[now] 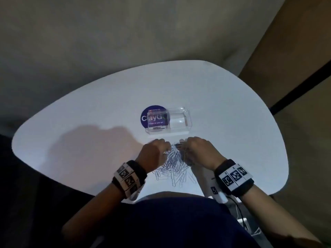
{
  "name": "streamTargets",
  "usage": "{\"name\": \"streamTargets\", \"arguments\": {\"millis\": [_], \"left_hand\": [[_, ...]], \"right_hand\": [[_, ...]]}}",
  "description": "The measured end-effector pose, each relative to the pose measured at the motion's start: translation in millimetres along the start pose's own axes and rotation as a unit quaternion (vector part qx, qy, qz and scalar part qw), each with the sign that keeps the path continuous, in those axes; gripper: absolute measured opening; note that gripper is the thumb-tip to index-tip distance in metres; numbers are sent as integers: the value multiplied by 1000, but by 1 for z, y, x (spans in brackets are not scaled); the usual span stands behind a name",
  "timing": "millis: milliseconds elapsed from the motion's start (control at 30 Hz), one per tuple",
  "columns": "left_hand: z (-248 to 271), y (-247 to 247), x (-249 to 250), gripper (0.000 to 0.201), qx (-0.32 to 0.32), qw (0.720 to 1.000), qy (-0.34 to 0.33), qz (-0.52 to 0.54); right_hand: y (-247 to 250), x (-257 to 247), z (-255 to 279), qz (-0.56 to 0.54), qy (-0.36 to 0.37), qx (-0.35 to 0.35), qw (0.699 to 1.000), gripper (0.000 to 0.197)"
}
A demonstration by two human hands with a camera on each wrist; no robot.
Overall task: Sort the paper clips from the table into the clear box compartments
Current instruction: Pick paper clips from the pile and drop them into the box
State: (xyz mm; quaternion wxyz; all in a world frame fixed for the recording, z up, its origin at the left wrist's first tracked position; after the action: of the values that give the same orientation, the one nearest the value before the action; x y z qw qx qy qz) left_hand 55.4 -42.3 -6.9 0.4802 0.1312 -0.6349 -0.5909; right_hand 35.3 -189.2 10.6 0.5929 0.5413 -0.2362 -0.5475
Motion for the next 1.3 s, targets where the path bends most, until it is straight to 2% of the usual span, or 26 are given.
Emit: {"name": "streamTargets", "arguments": {"millis": [133, 267, 433, 567, 633, 767, 900, 967, 1033, 1133, 1233, 1300], "left_hand": [[-5, -12, 9, 31, -20, 999, 7, -33], [-3, -18, 11, 44, 2, 999, -10, -46], [-1, -17, 6, 33, 22, 1000, 8, 3], [1, -17, 4, 12, 37, 999, 27, 24], [2, -15, 2, 5, 53, 997, 37, 30], [5, -12, -9, 9, 61, 990, 75, 100], [8, -4, -14, 7, 31, 982, 75, 171], [10, -3, -17, 4, 18, 981, 61, 182], [13, -4, -22, 10, 16, 979, 57, 194], [17, -4, -28, 12, 31, 966, 78, 242], [19, 0, -29, 2, 32, 962, 97, 255], [19, 1, -34, 10, 32, 961, 111, 251]], "right_hand": [[-6, -6, -4, -4, 9, -6, 1000, 20], [-12, -12, -5, -50, 12, 2, 999, 12], [-23, -8, -9, -66, 5, 29, 997, 20], [-25, -7, -8, -54, -1, 46, 997, 5], [-24, -4, -8, -59, -2, 64, 996, 11], [-24, 0, -8, -72, 4, 81, 994, 13], [-23, 2, -8, -99, -2, 85, 991, 12], [-24, -5, -8, -98, 19, 77, 992, 13], [-29, -13, -9, -84, 49, 67, 993, 15], [-36, -18, -15, -63, 73, 57, 994, 24], [-34, -19, -16, -59, 92, 84, 990, 13], [-32, -18, -15, -68, 95, 101, 988, 15]]}}
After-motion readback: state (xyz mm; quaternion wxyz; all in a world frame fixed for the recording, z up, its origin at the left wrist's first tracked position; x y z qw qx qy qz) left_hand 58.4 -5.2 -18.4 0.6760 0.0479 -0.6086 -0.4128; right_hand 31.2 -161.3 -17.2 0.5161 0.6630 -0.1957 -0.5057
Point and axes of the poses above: each hand's wrist, its own z-axis away from the middle knuckle, its own y-axis out of the back of the hand, x = y × z, the point moved 7 cm from there along -z, towards the middle knuckle, and after that the axes turned 4 degrees about -x, right-handed, at the moved point
